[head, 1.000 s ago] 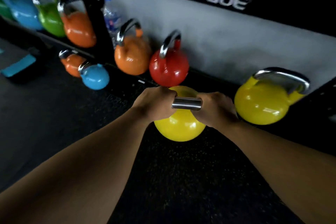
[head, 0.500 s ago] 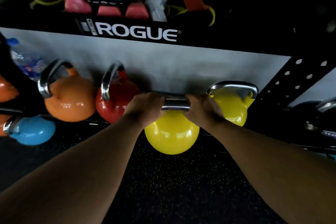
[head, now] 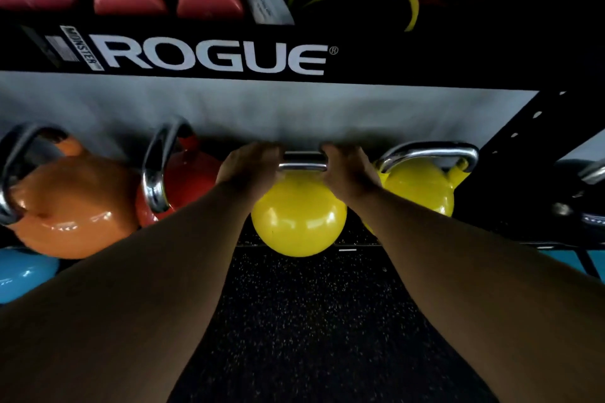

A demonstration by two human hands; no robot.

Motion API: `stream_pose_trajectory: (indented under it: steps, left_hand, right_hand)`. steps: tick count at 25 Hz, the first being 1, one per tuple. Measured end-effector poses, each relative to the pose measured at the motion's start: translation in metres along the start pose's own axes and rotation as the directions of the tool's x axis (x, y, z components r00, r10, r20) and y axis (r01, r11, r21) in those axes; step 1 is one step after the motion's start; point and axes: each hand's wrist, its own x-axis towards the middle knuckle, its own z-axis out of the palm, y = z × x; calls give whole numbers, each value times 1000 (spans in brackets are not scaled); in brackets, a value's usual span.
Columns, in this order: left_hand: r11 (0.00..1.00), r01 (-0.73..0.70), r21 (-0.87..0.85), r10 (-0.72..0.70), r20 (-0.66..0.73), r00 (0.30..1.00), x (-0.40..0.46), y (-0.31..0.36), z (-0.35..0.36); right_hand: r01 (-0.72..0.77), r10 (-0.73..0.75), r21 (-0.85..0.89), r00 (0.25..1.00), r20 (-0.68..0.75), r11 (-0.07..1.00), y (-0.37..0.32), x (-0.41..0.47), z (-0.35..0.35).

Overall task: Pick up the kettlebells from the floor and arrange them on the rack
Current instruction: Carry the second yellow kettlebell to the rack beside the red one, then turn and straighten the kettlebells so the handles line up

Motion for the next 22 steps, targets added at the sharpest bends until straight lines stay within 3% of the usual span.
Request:
stream_pose_trajectory:
  steps: [6, 12, 15, 19, 22]
  left_hand:
    - [993, 31, -110, -38, -59, 998, 9, -8, 14]
    - [987, 43, -158, -34, 58, 998, 11, -10, 2]
    - [977, -107, -185, 122, 74, 990, 6, 1, -17]
    - [969, -246, 18, 246, -3, 969, -9, 49, -37]
    - [911, -397, 114, 404, -55, 913, -9, 100, -45]
  right_hand:
    - [3, -4, 23, 999, 36, 1000, 6, 14, 4]
    - [77, -71, -56, 993, 94, 995, 6, 14, -2]
    - [196, -186, -121, 978, 91, 973, 16, -1, -24]
    - [260, -264, -158, 965, -5, 953, 50, -35, -71]
    - [286, -293, -209, 956, -3, 935, 88, -60, -109]
